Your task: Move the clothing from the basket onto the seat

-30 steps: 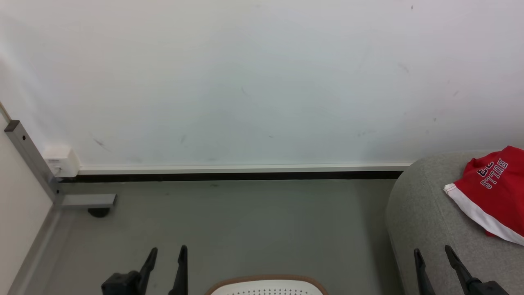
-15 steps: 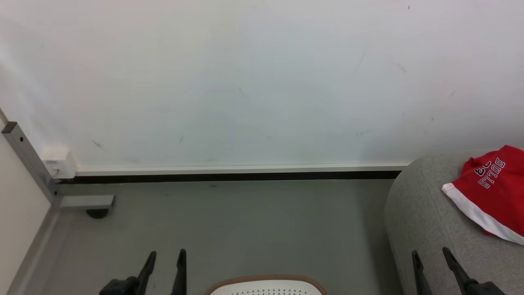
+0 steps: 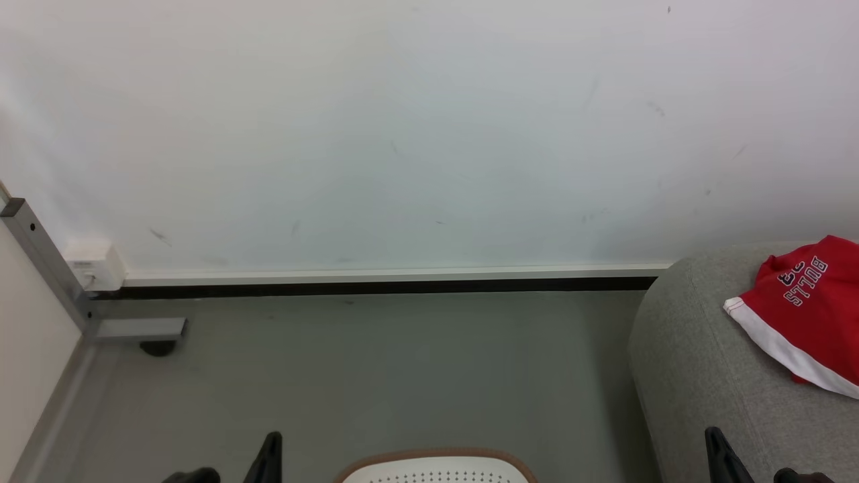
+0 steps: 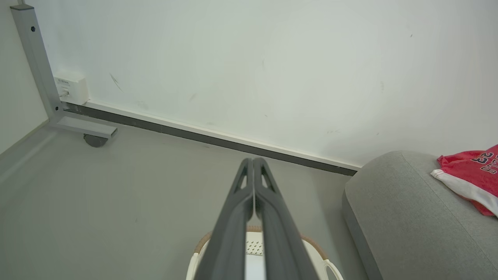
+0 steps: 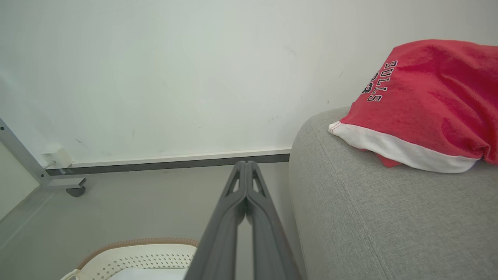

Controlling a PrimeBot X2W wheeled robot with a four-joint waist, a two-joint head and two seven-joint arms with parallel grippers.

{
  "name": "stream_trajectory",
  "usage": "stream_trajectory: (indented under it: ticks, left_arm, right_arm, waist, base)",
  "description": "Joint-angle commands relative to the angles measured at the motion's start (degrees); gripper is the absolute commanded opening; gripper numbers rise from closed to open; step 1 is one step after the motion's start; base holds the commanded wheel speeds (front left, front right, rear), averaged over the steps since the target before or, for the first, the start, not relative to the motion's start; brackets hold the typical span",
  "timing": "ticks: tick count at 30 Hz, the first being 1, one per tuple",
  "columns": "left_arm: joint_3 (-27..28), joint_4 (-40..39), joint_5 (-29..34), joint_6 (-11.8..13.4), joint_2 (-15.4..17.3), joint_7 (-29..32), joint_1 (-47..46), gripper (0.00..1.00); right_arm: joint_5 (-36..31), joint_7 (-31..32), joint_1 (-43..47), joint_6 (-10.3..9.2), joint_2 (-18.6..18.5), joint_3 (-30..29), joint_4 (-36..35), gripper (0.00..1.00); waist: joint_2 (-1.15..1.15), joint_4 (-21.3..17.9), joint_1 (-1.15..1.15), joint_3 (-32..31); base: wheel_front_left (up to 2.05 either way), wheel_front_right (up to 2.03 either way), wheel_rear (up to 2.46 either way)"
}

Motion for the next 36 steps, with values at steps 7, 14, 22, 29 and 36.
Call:
stream_trajectory:
  ticks: [7,14,22,29,36]
  left_arm:
    - [1.7,-1.9,-8.2,-0.4,-0.1,1.9,-2.1,0.0]
    - [2.9,-2.9,-14.6,-0.5,-0.3,3.5,-2.4,0.0]
    - [4.3,-3.9,-21.2,-0.6,-0.4,5.3,-2.8,0.0]
    - [5.4,-4.6,-26.5,-0.6,-0.5,6.8,-3.2,0.0]
    - [6.4,-5.3,-31.4,-0.8,-0.6,8.2,-3.5,0.0]
  right_arm:
    - [9.3,1.7,-2.0,-0.02,-0.5,-0.7,-2.0,0.0]
    - [16.3,3.3,-2.5,-0.02,-0.6,-1.1,-2.7,0.0]
    - [23.8,5.2,-3.2,-0.03,-0.6,-1.7,-3.4,0.0]
    - [29.8,6.6,-3.7,-0.04,-0.7,-2.2,-3.9,0.0]
    - [35.3,8.0,-4.2,-0.05,-0.8,-2.6,-4.3,0.0]
  waist:
    - [0.0,0.0,0.0,0.3]
    - [0.0,0.0,0.0,0.6]
    - [0.0,0.0,0.0,0.9]
    - [0.0,0.0,0.0,1.2]
    - [0.0,0.0,0.0,1.5]
  base:
    - [0.0,0.0,0.0]
    - [0.0,0.0,0.0]
    - [0.0,0.0,0.0]
    - [0.0,0.0,0.0]
    - [0.0,0.0,0.0]
